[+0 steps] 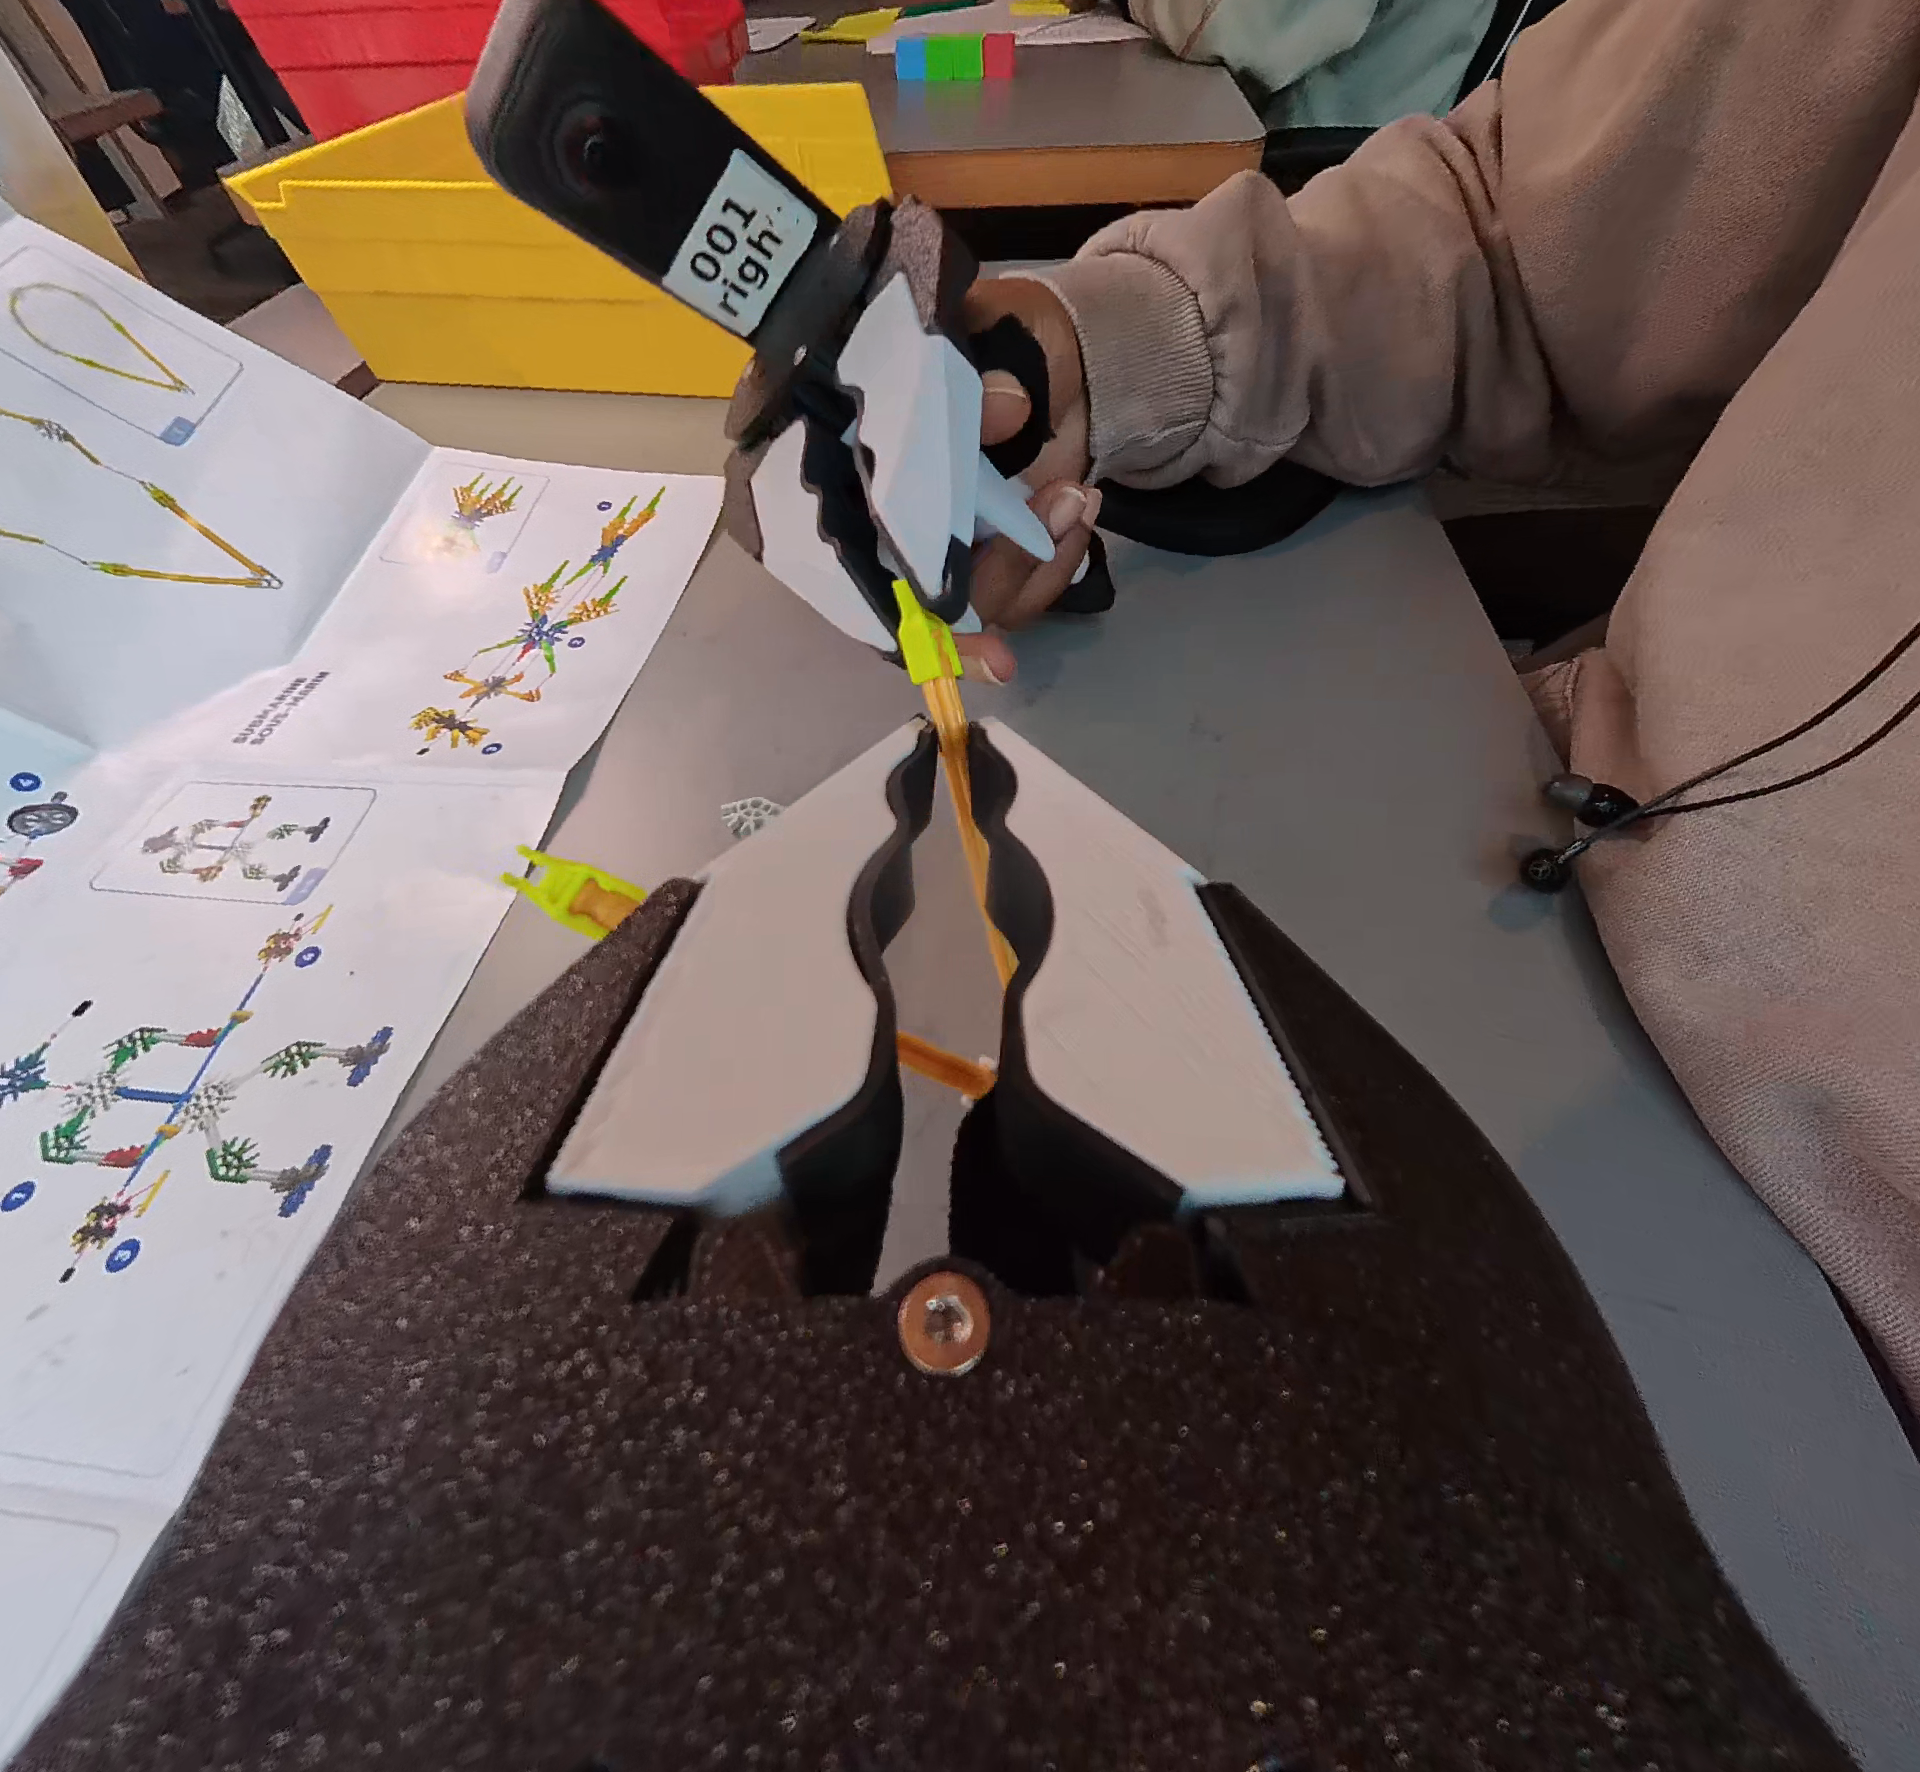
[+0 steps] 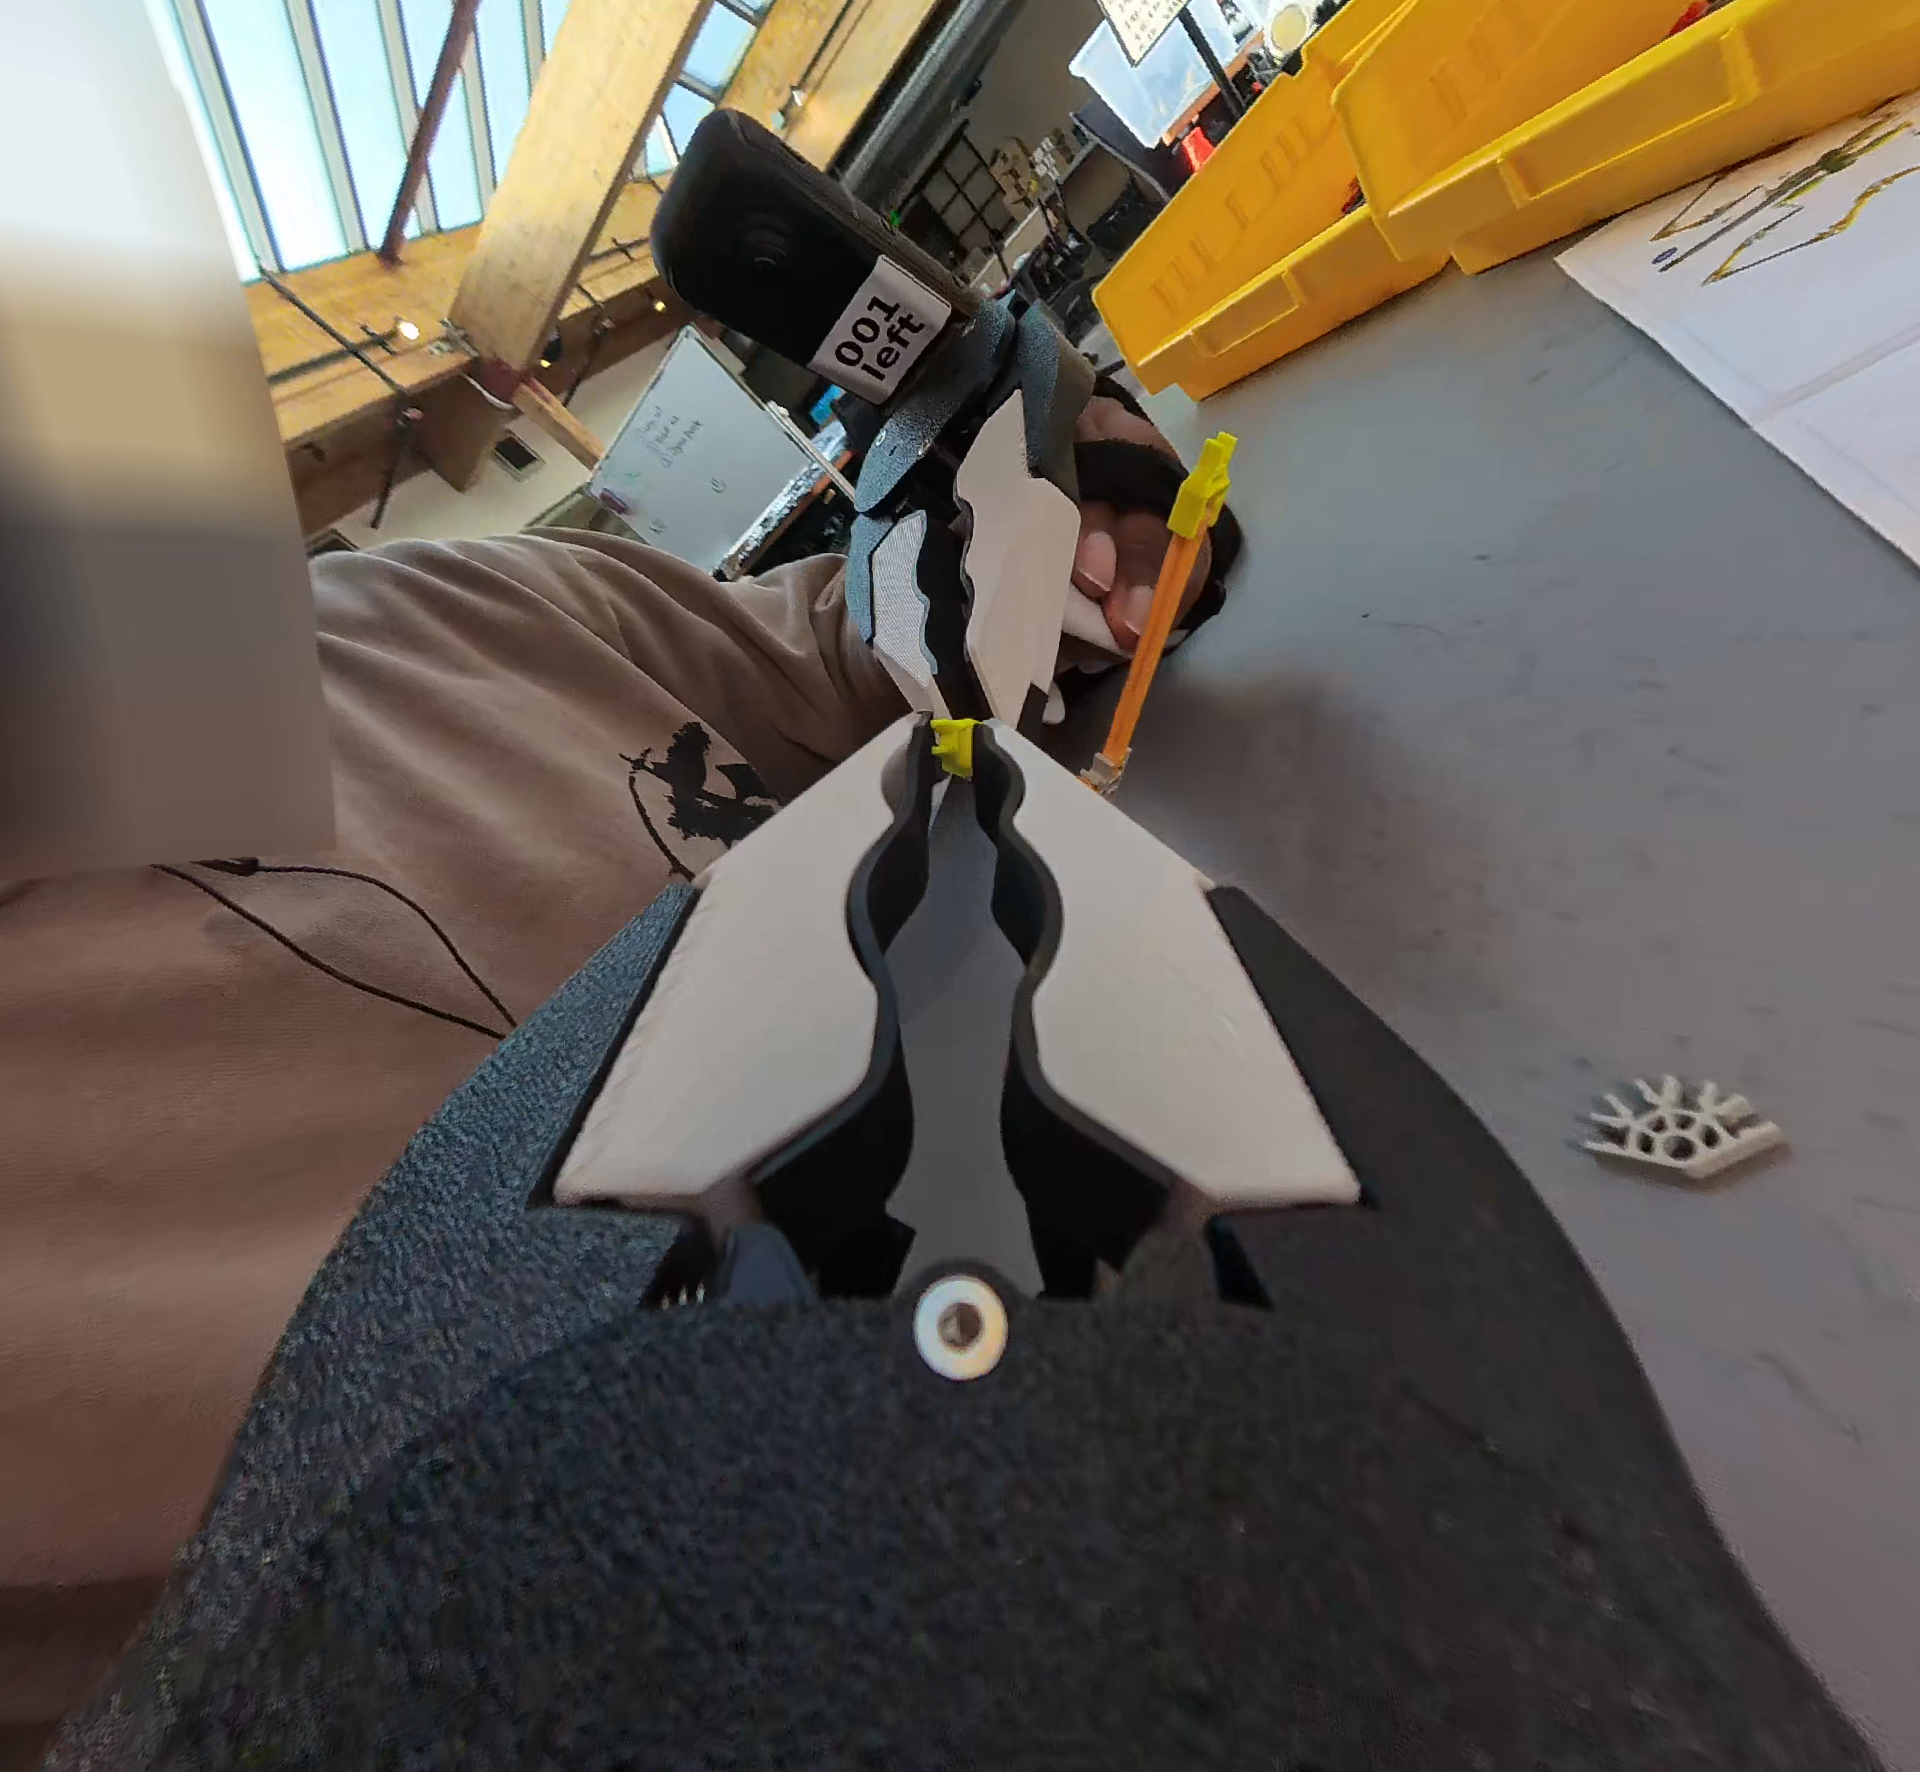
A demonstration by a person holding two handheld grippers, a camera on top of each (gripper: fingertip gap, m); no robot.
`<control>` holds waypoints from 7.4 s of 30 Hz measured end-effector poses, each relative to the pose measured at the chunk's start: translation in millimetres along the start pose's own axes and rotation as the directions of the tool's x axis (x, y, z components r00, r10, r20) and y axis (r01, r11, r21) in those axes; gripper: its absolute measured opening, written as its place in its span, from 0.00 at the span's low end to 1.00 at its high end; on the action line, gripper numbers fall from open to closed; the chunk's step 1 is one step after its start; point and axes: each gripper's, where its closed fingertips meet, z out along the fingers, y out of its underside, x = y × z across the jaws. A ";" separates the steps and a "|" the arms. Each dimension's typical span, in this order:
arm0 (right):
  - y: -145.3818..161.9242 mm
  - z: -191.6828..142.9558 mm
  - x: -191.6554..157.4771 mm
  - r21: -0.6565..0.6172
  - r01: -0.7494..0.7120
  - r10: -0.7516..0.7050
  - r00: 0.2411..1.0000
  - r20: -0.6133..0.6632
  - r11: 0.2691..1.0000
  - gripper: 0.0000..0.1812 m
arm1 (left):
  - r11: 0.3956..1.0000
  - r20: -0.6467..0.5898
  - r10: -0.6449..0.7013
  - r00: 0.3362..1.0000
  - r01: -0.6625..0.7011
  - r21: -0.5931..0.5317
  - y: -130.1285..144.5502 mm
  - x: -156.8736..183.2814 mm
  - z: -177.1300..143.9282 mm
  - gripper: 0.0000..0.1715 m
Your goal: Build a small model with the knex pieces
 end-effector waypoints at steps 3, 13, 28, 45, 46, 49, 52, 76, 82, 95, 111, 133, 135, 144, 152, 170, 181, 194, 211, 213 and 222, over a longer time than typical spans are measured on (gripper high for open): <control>-1.6 0.8 -3.3 0.029 -0.059 0.057 0.997 0.061 0.998 0.03 | 0.999 0.000 0.033 0.999 -0.033 0.016 -3.7 2.4 -2.2 0.03; -13.5 3.6 -16.6 0.130 -0.140 0.109 0.969 0.221 0.981 0.03 | 0.994 -0.010 0.037 0.999 -0.036 0.100 -19.0 2.9 -11.2 0.03; -42.0 -17.9 -33.7 0.224 0.324 -0.334 0.943 0.007 0.919 0.02 | 0.744 -0.265 -0.594 0.760 0.644 0.178 -20.5 -38.1 -42.7 0.33; -10.8 -3.4 -15.0 -0.073 0.558 -0.563 0.814 -0.144 0.826 0.04 | 0.843 -0.326 -0.500 0.802 0.537 0.027 -11.1 9.1 -2.7 0.03; -8.6 -3.2 -15.8 -0.090 0.568 -0.575 0.806 -0.139 0.818 0.04 | 0.846 -0.329 -0.498 0.802 0.533 0.020 -10.3 10.5 -2.3 0.03; -4.6 -2.0 -17.1 -0.139 0.615 -0.630 0.763 -0.143 0.776 0.04 | 0.842 -0.350 -0.505 0.789 0.539 0.001 -9.1 14.9 -1.7 0.03; -0.3 -2.3 -15.3 -0.203 0.648 -0.678 0.720 -0.151 0.734 0.03 | 0.834 -0.358 -0.516 0.778 0.551 -0.004 -7.8 15.5 -1.1 0.03; 13.0 -5.5 0.0 -0.350 0.665 -0.743 0.646 -0.175 0.660 0.04 | 0.891 -0.255 -0.432 0.865 0.453 0.024 -3.6 4.9 -4.1 0.03; 9.3 -6.9 3.4 -0.392 0.687 -0.786 0.583 -0.205 0.612 0.02 | 0.871 -0.257 -0.469 0.845 0.491 0.025 -3.1 1.4 -4.3 0.03; 12.8 -7.7 25.6 -0.435 0.555 -0.696 0.652 -0.302 0.709 0.02 | 0.912 -0.109 -0.407 0.907 0.409 0.002 9.2 -12.3 -3.2 0.03; -22.9 -17.7 58.6 -0.484 0.547 -0.723 0.413 -0.554 0.683 0.03 | 0.884 0.147 -0.465 0.873 0.450 0.128 8.7 -62.3 -3.1 0.02; -16.1 -6.7 33.8 -0.300 0.573 -0.643 0.619 -0.452 0.762 0.01 | 0.955 0.111 -0.277 0.954 0.261 0.137 -16.2 -40.8 -7.2 0.02; -20.6 -3.9 33.8 -0.225 0.536 -0.573 0.673 -0.468 0.813 0.02 | 0.983 0.225 -0.158 0.961 0.132 0.125 -20.7 -44.2 -9.5 0.02; -32.0 -0.5 29.4 -0.131 0.522 -0.514 0.711 -0.479 0.843 0.01 | 0.971 0.217 -0.200 0.955 0.164 0.173 -29.2 -51.0 -18.0 0.00; -5.8 11.0 15.6 -0.254 0.556 -0.612 0.721 -0.326 0.791 0.01 | 0.867 -0.198 -0.397 0.896 0.437 0.241 -44.1 -23.5 -13.4 0.04; -17.1 12.6 13.5 -0.060 0.399 -0.395 0.855 -0.336 0.915 0.01 | 0.948 0.374 0.285 0.883 -0.318 0.027 -48.3 -26.9 -15.1 0.04; -14.9 12.5 6.7 -0.069 0.427 -0.427 0.853 -0.299 0.901 0.02 | 0.980 0.208 -0.011 0.978 -0.031 0.195 -52.7 -27.3 -14.5 0.04; -9.9 16.7 -2.0 -0.110 0.525 -0.535 0.811 -0.237 0.844 0.02 | 0.947 0.009 -0.145 0.989 0.136 0.290 -57.8 -12.1 -14.3 0.02; -37.7 19.1 -22.4 0.245 0.250 -0.222 0.965 -0.137 0.937 0.02 | 0.858 0.429 0.415 0.802 -0.502 0.108 -81.5 -2.0 -23.5 0.03; -38.6 20.1 -26.4 0.270 0.224 -0.205 0.974 -0.097 0.937 0.03 | 0.841 0.438 0.441 0.784 -0.530 0.103 -84.0 0.0 -24.7 0.03; -30.1 20.1 -21.9 0.065 0.527 -0.497 0.831 -0.249 0.848 0.06 | 0.860 -0.036 -0.205 0.978 0.198 0.470 -76.9 -19.3 -37.5 0.03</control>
